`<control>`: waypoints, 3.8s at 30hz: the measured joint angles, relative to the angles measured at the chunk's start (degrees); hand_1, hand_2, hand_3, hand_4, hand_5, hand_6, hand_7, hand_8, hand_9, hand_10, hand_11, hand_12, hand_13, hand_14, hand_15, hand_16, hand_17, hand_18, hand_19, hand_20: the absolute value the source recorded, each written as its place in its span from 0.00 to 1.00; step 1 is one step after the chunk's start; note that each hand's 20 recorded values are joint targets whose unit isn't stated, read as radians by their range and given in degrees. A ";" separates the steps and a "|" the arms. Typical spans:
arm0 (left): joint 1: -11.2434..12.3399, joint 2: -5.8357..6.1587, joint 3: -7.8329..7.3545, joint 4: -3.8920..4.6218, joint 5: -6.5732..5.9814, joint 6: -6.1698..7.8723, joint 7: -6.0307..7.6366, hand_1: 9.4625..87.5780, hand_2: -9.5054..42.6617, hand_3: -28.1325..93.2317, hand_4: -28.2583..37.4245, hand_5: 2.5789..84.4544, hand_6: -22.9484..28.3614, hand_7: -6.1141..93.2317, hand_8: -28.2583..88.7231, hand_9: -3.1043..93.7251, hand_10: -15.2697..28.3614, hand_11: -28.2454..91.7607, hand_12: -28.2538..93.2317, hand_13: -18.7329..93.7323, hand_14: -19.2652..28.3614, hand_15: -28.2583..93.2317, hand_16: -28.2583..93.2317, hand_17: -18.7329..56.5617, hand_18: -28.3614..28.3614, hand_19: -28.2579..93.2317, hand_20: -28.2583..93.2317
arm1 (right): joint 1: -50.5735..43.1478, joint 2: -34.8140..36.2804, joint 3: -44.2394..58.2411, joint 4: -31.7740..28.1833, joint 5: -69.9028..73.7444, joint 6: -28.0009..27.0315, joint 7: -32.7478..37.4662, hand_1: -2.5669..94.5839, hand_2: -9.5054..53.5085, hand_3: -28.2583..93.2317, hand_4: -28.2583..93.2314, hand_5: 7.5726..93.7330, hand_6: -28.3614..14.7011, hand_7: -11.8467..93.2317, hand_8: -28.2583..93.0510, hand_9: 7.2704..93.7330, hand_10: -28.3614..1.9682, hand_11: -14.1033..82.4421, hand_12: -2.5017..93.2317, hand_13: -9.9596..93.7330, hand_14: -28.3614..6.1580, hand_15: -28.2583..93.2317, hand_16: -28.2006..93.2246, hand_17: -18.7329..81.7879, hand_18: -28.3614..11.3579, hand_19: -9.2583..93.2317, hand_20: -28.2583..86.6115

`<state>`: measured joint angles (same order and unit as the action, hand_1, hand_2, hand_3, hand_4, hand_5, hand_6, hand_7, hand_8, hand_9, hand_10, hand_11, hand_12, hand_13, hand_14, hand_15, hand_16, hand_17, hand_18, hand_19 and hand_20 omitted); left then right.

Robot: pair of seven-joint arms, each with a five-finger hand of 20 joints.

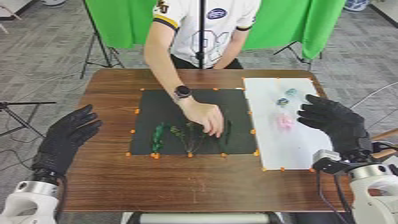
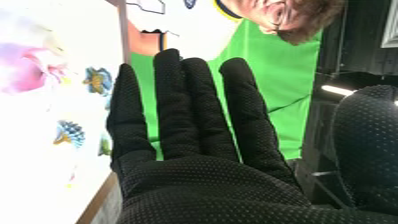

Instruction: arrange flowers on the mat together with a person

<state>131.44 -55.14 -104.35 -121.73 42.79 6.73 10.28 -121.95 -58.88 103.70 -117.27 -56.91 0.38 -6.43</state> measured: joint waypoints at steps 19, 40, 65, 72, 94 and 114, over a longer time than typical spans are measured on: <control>0.57 -0.67 0.10 0.08 0.01 -0.34 -0.03 0.22 0.14 0.83 0.04 0.41 0.54 0.24 0.17 0.37 0.62 0.44 0.37 0.42 0.72 0.49 0.23 0.18 0.86 0.64 0.28 | 0.39 -0.86 -0.38 0.25 -0.48 -0.57 0.42 0.11 0.31 0.92 0.01 0.43 0.54 0.28 0.16 0.44 0.41 0.29 0.27 0.46 0.42 0.45 0.43 0.29 0.14 0.53 0.45; -0.12 -0.17 -0.14 0.13 0.16 -1.37 -0.60 0.22 0.14 0.82 0.04 0.41 0.54 0.24 0.17 0.37 0.62 0.44 0.37 0.42 0.72 0.49 0.23 0.18 0.86 0.64 0.29 | 0.99 0.29 -0.22 0.57 -7.35 -1.50 -0.04 0.24 0.10 0.93 0.01 0.45 0.56 0.29 0.15 0.47 0.46 0.32 0.26 0.51 0.48 0.48 0.43 0.31 0.16 0.55 0.46; 0.49 0.16 -0.63 -0.02 0.43 -1.48 -0.63 0.22 0.14 0.82 0.04 0.42 0.54 0.24 0.17 0.37 0.62 0.44 0.37 0.42 0.72 0.50 0.23 0.18 0.86 0.64 0.29 | 11.90 18.73 -17.75 8.49 -69.65 8.10 16.30 0.33 0.00 0.89 0.00 0.36 0.66 0.31 0.12 0.38 0.80 0.27 0.24 0.49 0.65 0.58 0.41 0.33 0.29 0.56 0.48; 0.82 0.15 -0.79 -0.14 0.41 -1.38 -0.61 0.22 0.14 0.82 0.04 0.42 0.54 0.24 0.17 0.37 0.62 0.44 0.37 0.42 0.72 0.51 0.22 0.18 0.86 0.64 0.29 | 13.36 20.22 -22.89 9.68 -77.99 11.96 16.50 0.32 0.00 0.90 0.00 0.38 0.68 0.31 0.11 0.42 0.82 0.26 0.23 0.56 0.68 0.57 0.40 0.35 0.29 0.57 0.48; 0.75 0.96 -0.87 -0.13 0.40 -1.33 -0.53 0.23 0.14 0.82 0.04 0.42 0.54 0.24 0.17 0.37 0.62 0.44 0.37 0.42 0.72 0.51 0.22 0.18 0.86 0.64 0.29 | 23.03 23.47 -33.55 18.24 -79.40 16.87 16.72 0.62 0.00 0.86 0.00 0.68 0.79 0.57 0.20 0.82 0.84 0.34 0.53 0.84 0.89 0.51 0.58 0.50 0.54 0.63 0.53; 4.23 2.94 -5.52 -1.24 0.53 -0.65 -1.38 0.22 0.14 0.82 0.04 0.42 0.54 0.24 0.17 0.37 0.62 0.44 0.37 0.42 0.72 0.51 0.22 0.18 0.86 0.64 0.29 | 41.19 21.23 -53.54 21.27 -75.96 27.79 5.01 0.59 0.00 0.89 0.00 0.68 0.78 0.62 0.23 0.83 0.84 0.35 0.54 0.84 0.89 0.53 0.59 0.49 0.50 0.64 0.54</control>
<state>135.68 -52.20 -109.86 -122.97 43.32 6.08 8.90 -80.76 -37.65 50.16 -96.00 -132.87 28.18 -1.42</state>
